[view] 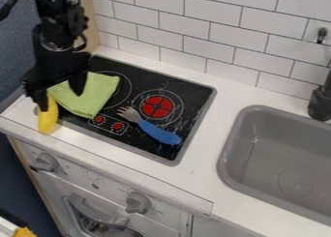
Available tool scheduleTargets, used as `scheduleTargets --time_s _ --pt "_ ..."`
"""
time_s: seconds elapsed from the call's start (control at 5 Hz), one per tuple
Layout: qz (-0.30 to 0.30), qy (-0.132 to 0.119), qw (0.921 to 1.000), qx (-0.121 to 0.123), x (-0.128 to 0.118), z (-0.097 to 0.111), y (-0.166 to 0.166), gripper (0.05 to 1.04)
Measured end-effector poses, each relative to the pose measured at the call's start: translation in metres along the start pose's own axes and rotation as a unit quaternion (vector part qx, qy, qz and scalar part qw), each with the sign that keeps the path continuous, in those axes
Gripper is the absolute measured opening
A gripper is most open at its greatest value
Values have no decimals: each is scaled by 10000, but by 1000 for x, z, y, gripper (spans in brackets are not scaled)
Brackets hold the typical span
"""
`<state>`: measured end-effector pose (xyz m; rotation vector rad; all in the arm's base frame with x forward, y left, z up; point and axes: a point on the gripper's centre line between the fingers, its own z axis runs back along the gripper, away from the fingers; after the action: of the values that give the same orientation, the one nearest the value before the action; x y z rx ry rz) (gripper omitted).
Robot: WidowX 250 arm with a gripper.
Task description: Move the banana to upper left of the sink
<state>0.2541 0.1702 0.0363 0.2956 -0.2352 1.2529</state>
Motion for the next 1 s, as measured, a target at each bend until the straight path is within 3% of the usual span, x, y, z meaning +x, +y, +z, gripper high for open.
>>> scheduleTargets --time_s 0.2,0.4,0.6,1.0 --pt "-186 -118 9991 360 6 -18 10 1001" --pt "-134 -179 9982 556 13 -39 11 1001" --pt "-185 -25 9970 756 12 -57 10 1001" --pt "-229 241 9964 776 16 -74 1 1001"
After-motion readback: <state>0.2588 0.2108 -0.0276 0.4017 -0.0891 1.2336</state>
